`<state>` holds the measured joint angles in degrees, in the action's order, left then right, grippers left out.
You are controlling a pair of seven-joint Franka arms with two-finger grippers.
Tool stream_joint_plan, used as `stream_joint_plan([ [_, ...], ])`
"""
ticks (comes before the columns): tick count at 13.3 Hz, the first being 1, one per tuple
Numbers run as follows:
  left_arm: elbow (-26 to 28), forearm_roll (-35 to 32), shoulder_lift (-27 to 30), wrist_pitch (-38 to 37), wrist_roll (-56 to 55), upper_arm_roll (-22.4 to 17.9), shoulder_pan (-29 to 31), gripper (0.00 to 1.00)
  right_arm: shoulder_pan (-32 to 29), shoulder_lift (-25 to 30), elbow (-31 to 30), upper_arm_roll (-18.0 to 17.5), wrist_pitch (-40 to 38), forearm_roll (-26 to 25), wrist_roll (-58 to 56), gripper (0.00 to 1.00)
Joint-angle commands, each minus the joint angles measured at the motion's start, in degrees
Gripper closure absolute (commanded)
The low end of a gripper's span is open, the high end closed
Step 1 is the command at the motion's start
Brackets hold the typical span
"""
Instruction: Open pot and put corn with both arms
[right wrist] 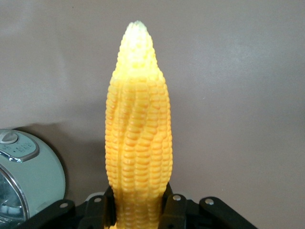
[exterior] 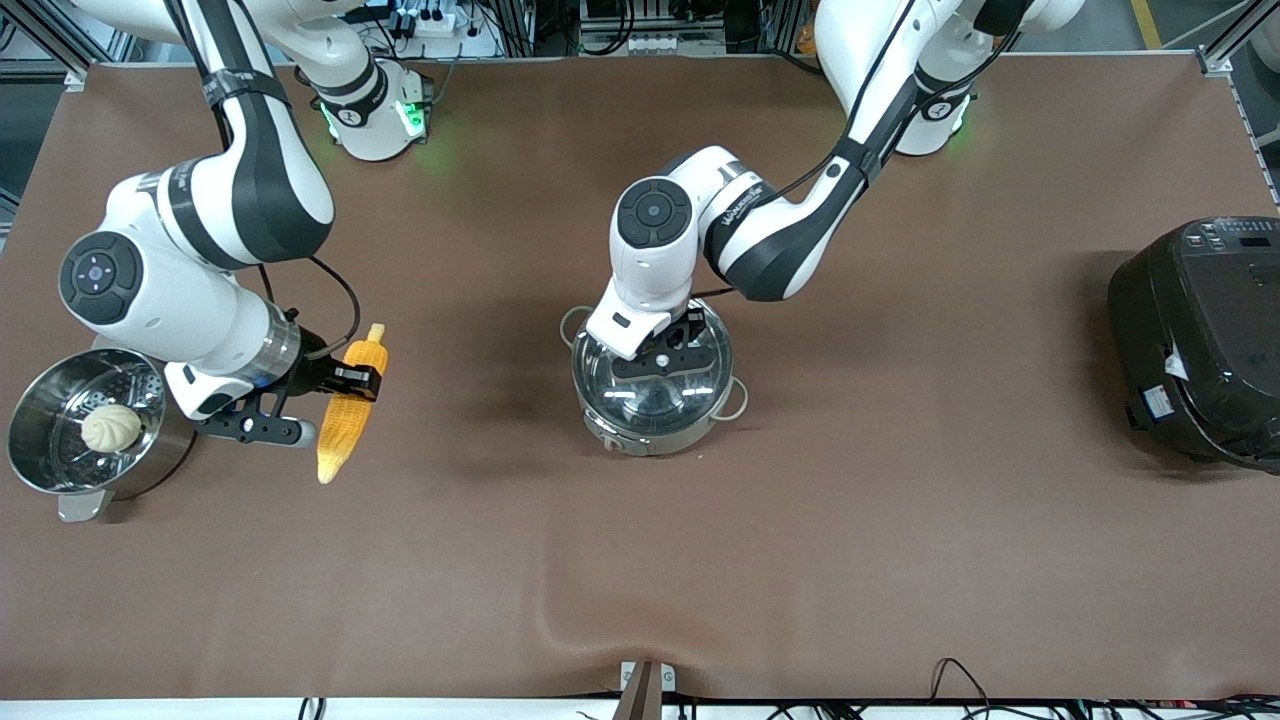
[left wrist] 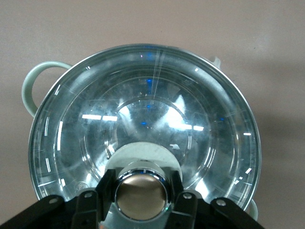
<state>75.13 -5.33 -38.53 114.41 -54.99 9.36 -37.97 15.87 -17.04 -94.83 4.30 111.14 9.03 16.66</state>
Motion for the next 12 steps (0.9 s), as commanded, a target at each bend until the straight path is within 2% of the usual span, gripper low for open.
stream_joint_plan([
  [1,-0.68,-0.92,-0.4,-0.68,1.38,-0.31,0.26,1.0,0.39,-0.62,1.75,0.44,-1.19,0.02,0.74,1.0],
  [3,-0.69,-1.7,0.73,-1.55,2.16,-0.31,1.31,1.0,0.21,-0.62,1.75,0.44,-1.19,0.02,0.83,1.0],
  [5,-0.51,-5.9,3.8,-5.67,7.25,-0.13,0.71,1.0,0.04,-0.62,1.92,0.44,-1.19,0.02,0.74,1.0],
  [7,-0.33,-6.01,8.27,-7.88,7.35,-0.13,1.67,1.0,0.21,-0.62,2.8,0.44,-1.54,0.11,1.09,1.0],
  [10,-0.16,-4.17,14.78,-10.08,9.71,0.48,8.77,1.0,2.66,-0.62,5.34,0.44,-4.34,0.11,1.79,1.0],
  [12,-0.16,-4.08,17.52,-12.02,13.58,0.31,12.73,1.0,7.91,-0.62,6.23,0.44,-5.58,0.02,4.58,1.0],
])
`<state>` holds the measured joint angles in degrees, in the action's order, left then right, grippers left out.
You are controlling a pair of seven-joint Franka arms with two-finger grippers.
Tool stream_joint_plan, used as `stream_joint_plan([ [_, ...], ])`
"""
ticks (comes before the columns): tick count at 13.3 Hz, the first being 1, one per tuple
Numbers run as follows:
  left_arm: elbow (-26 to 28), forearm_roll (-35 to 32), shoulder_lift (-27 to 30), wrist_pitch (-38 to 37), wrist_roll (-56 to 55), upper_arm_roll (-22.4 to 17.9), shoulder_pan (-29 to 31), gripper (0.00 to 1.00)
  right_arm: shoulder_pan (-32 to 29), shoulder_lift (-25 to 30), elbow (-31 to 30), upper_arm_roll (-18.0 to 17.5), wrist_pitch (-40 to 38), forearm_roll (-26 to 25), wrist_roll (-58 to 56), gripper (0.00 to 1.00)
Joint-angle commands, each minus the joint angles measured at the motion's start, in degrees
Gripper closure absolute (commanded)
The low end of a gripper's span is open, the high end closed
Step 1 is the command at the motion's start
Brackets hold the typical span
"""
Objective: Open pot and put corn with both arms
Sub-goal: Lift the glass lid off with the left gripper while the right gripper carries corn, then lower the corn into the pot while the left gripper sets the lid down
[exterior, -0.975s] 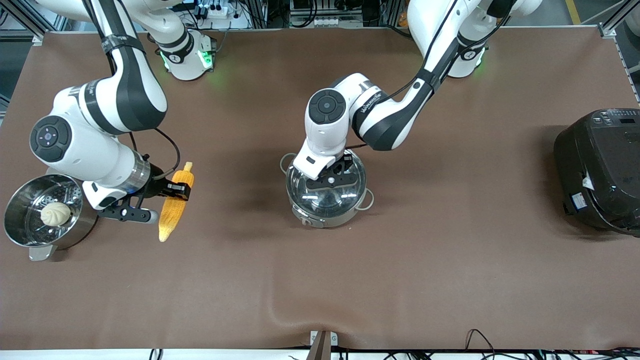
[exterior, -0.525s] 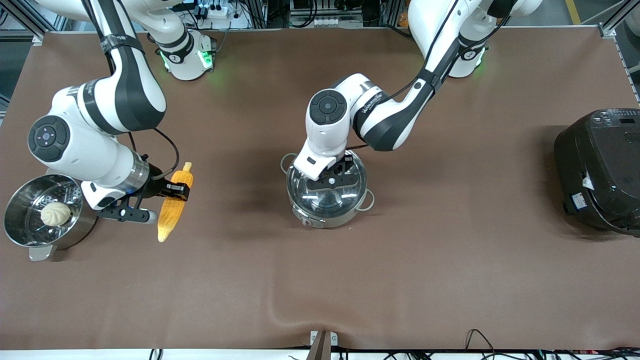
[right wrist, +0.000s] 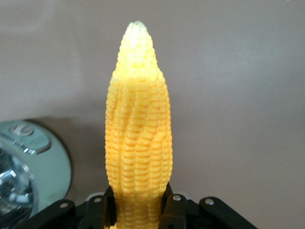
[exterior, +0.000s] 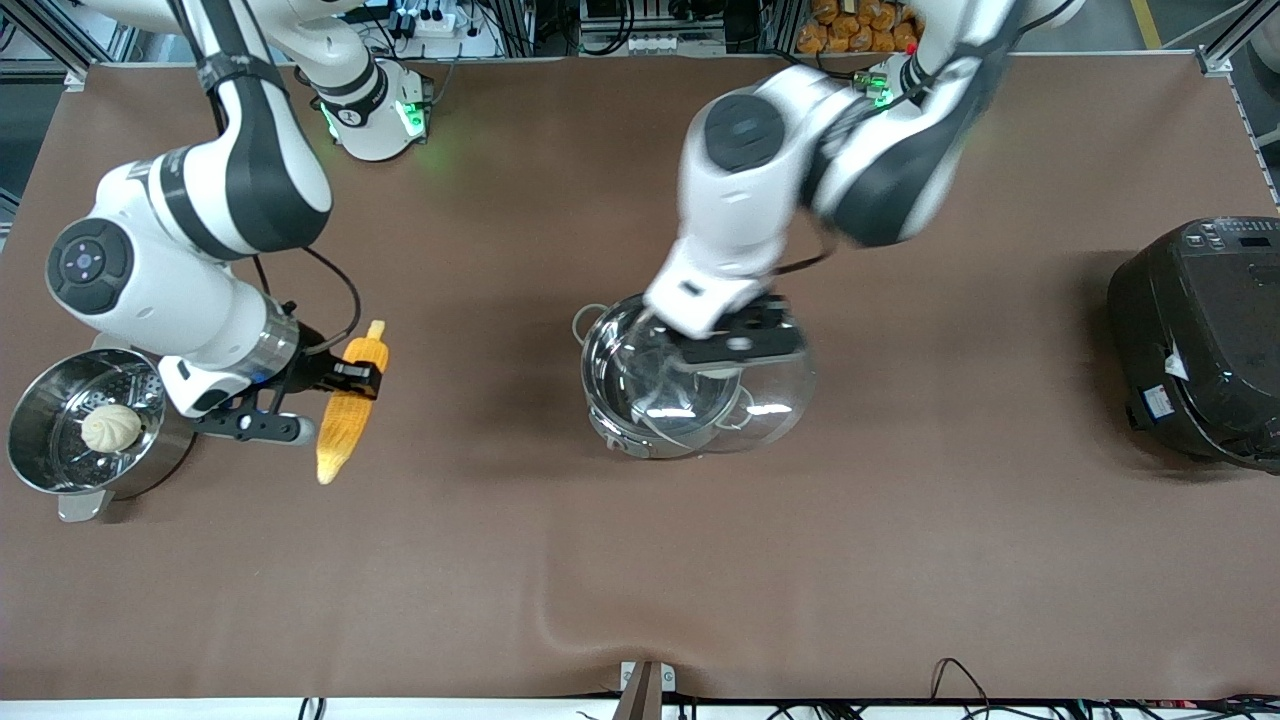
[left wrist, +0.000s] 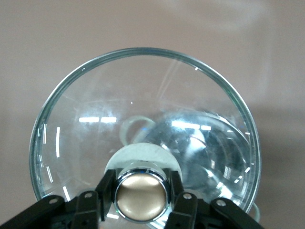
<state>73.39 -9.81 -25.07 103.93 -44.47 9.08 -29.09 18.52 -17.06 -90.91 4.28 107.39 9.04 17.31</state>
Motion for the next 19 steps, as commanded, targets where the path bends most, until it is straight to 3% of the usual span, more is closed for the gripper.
stream_joint_plan([
  [1,1.67,0.41,5.46,-2.14,3.94,0.68,6.13,1.0,7.38,-1.04,3.18,0.47,-1.66,0.28,5.96,1.0],
  [4,1.67,0.58,8.1,-7.5,13.15,0.76,12.63,1.0,16.34,-5.34,7.31,0.55,-1.39,-0.25,9.57,1.0],
  [6,2.11,5.21,9.07,-8.73,22.71,0.68,18.6,1.0,21.52,-9.46,11.35,0.56,-1.31,-1.03,13.61,1.0],
  [8,4.38,7.35,10.21,-9.89,26.0,0.76,25.02,1.0,26.89,-14.3,14.78,0.56,-0.78,-5.06,20.18,1.0],
  [10,7.28,7.44,10.22,-9.1,28.82,0.68,28.21,1.0,30.86,-17.38,15.94,0.56,7.0,-6.66,25.39,1.0],
  [12,14.2,7.44,10.39,-4.12,28.56,0.68,30.14,1.0,33.67,-19.94,15.94,0.73,11.43,-6.93,27.33,1.0],
  [16,36.86,7.44,13.2,19.05,24.0,0.59,30.77,1.0,33.07,-22.31,16.02,0.82,11.88,-8.42,27.43,1.0],
  [19,43.23,6.56,10.93,27.19,20.49,0.76,29.37,1.0,31.32,-24.87,17.17,1.08,16.18,-11.49,27.25,1.0],
])
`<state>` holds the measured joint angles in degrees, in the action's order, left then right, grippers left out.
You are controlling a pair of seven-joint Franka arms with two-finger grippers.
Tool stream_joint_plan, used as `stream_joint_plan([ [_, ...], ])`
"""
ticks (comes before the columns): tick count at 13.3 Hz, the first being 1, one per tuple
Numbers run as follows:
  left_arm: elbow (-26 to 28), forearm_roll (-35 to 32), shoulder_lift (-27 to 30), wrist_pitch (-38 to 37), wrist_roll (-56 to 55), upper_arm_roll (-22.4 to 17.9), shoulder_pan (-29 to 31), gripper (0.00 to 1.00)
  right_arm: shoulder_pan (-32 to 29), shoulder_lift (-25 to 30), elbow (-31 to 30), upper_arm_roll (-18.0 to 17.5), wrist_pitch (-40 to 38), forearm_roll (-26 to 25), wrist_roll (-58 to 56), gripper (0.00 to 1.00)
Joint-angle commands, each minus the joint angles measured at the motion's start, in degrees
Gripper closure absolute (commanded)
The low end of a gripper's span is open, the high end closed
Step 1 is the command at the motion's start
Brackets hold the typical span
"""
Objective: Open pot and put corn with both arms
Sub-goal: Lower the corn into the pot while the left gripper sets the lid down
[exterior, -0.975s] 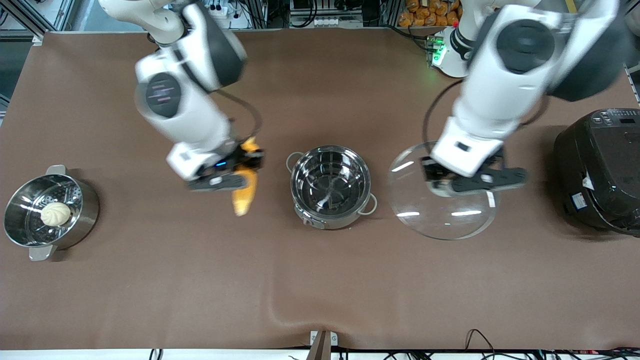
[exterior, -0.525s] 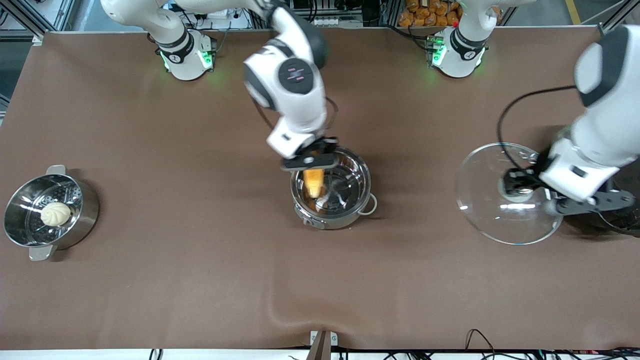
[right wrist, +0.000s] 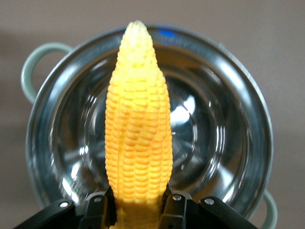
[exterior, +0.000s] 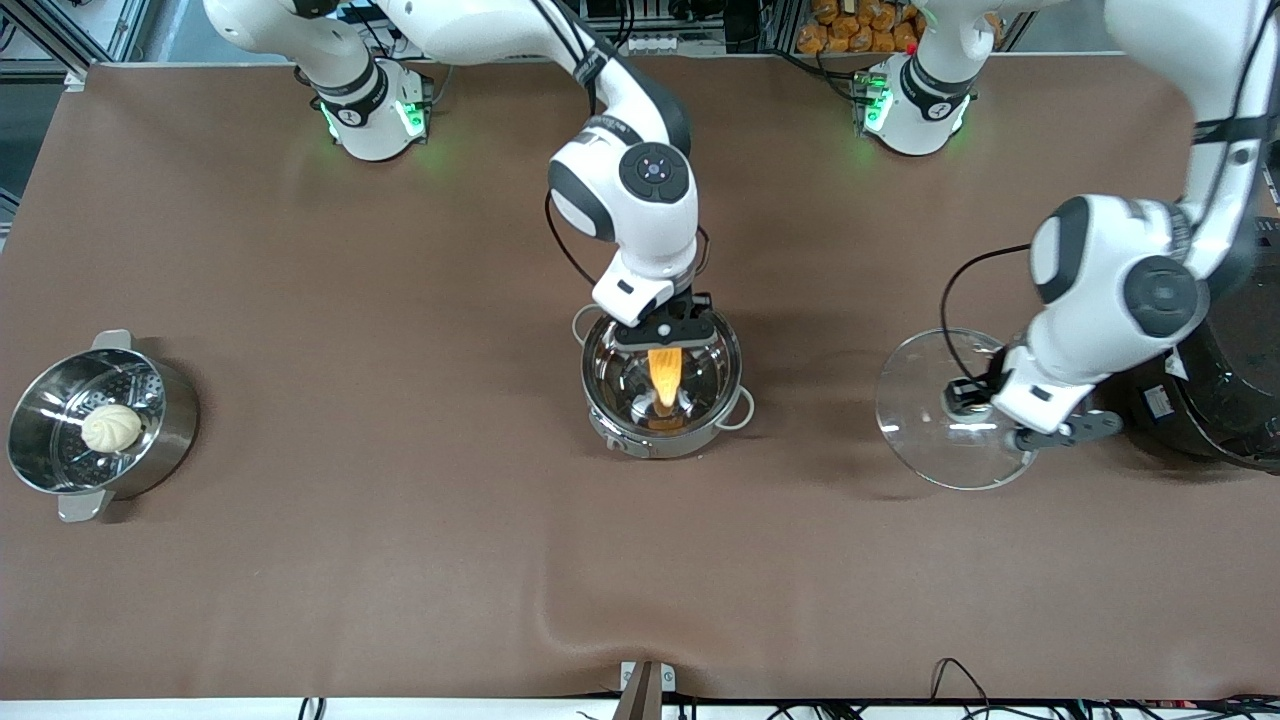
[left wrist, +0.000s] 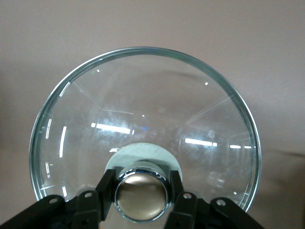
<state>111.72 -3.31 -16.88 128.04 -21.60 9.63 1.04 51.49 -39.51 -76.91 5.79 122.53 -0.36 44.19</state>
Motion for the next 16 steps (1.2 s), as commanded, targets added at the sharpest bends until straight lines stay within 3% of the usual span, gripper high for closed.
stream_joint_plan([
  [1,5.61,-0.12,1.51,3.88,-3.52,0.21,-1.55,1.0,-1.31,-2.67,3.17,-0.43,1.39,-2.19,0.54,0.93],
  [2,6.83,-0.21,0.89,4.84,-4.49,0.12,-1.74,1.0,-0.87,-2.59,3.17,-0.43,1.05,-2.27,0.72,0.77],
  [3,8.59,-0.21,0.36,6.94,-4.5,0.12,-1.65,1.0,0.0,-2.59,3.08,-0.43,0.7,-2.19,0.72,0.49],
  [5,11.14,-1.43,-0.69,10.46,-4.68,0.03,-1.39,1.0,0.27,-2.5,2.91,-0.43,0.43,-2.27,0.72,0.08],
  [6,11.76,-1.7,-1.39,11.69,-4.68,0.03,-1.21,1.0,0.19,-2.15,2.99,-0.34,-0.44,-2.27,0.72,0.0],
  [9,12.21,-1.7,-3.15,12.41,-4.68,-0.05,-1.12,1.0,-1.65,1.18,3.17,-0.08,-8.15,-2.27,0.02,0.0],
  [10,12.12,-1.79,-3.42,12.32,-4.59,-0.14,-1.21,0.82,-4.53,4.76,2.73,0.01,-11.14,-1.84,0.19,0.0],
  [11,11.95,-1.79,-3.16,12.06,-4.68,-0.23,-1.21,0.22,-7.17,7.49,1.43,0.09,-13.26,-2.1,-0.5,0.0],
  [12,11.51,-1.79,-2.55,11.71,-4.5,-0.23,-1.21,0.0,-10.68,9.43,0.02,0.1,-13.8,-2.1,-2.86,0.0],
  [14,8.8,-1.97,-0.18,7.95,-4.42,-0.32,-1.83,0.0,-18.5,13.74,-4.64,-0.08,-13.37,-1.84,-6.29,0.0],
  [16,-0.31,-6.86,0.27,-3.17,-4.24,0.12,-1.83,0.0,-26.14,16.91,-5.97,-0.25,-16.77,-0.61,-23.1,0.0],
])
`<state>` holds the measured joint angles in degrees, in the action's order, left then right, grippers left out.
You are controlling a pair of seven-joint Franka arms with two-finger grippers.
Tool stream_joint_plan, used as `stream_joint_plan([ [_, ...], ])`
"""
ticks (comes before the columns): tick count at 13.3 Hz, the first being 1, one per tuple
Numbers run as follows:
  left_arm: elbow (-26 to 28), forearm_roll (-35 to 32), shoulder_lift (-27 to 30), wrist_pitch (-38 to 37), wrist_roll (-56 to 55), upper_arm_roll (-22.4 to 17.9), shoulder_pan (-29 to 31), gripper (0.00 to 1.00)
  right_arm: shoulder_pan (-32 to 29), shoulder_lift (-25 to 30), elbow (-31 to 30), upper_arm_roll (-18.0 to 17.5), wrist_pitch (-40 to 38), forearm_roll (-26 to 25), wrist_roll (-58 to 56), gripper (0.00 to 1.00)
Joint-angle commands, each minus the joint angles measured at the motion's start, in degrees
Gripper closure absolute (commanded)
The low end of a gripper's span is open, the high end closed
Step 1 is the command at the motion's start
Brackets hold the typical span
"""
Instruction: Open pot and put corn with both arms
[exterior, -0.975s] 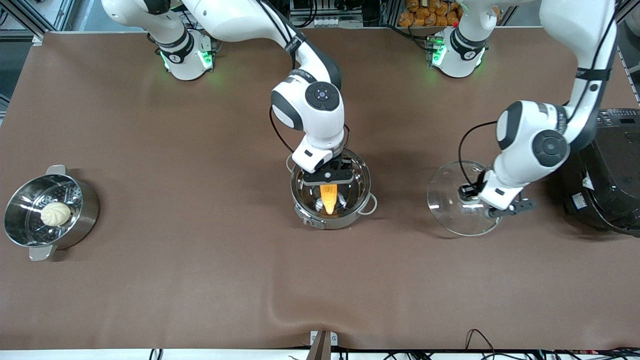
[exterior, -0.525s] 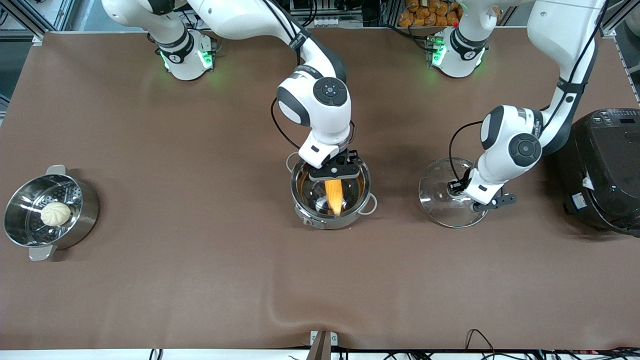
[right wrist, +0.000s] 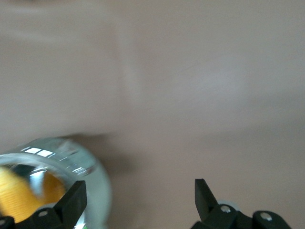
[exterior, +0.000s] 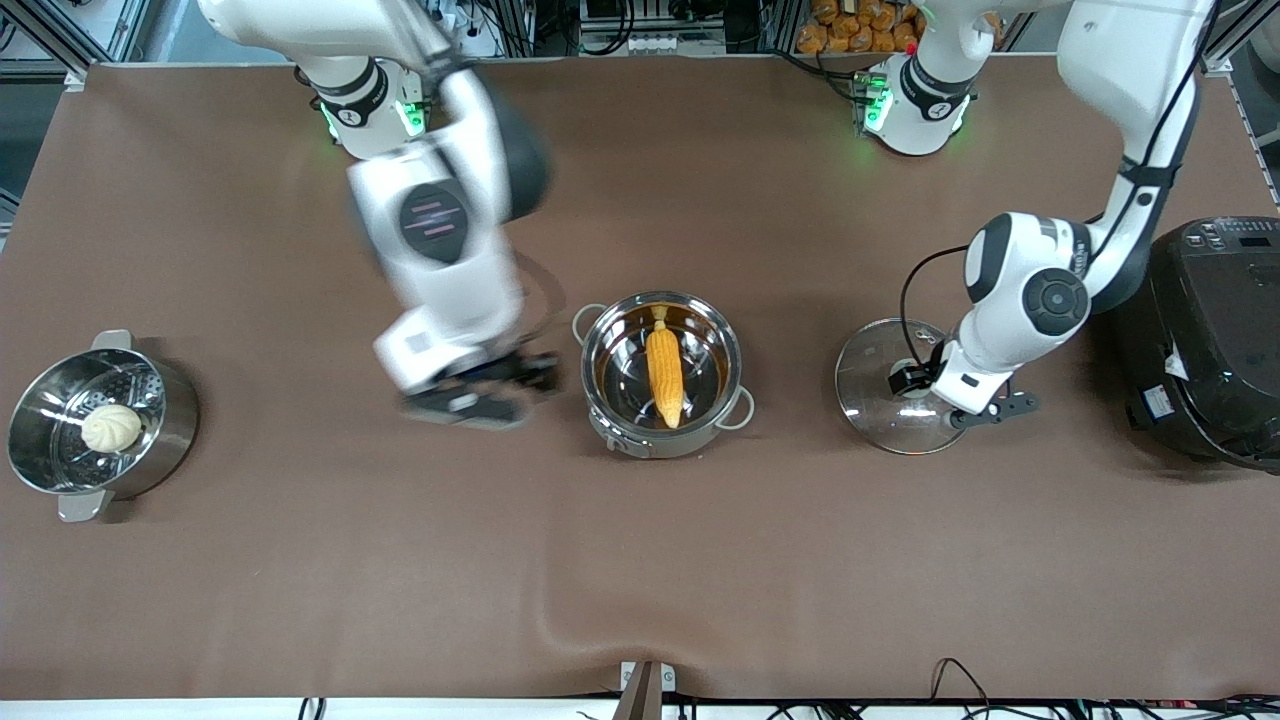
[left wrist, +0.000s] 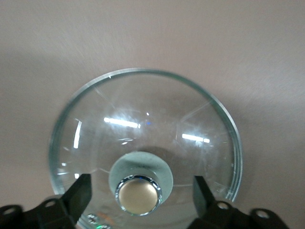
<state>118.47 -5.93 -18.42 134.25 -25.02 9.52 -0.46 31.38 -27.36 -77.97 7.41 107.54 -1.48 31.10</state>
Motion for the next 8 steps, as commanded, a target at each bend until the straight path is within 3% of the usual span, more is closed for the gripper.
stream_joint_plan([
  [1,-12.42,-5.31,1.81,-15.28,-0.82,0.5,-0.59,0.0,-8.68,6.34,-4.65,-1.79,-5.46,2.43,-14.44,0.0],
  [4,-23.79,-5.32,1.98,-24.64,-0.21,1.2,-0.42,0.0,-14.66,14.32,-7.44,-1.7,-10.94,2.98,-23.35,0.0],
  [6,-26.96,-4.36,4.08,-26.4,0.14,1.55,0.11,0.0,-17.92,20.91,-11.65,-1.62,-11.12,2.89,-25.9,0.0],
  [8,-29.34,-4.36,7.07,-28.07,-0.38,1.55,-0.24,0.0,-20.99,25.06,-12.12,-1.7,-15.14,2.89,-26.26,0.0],
])
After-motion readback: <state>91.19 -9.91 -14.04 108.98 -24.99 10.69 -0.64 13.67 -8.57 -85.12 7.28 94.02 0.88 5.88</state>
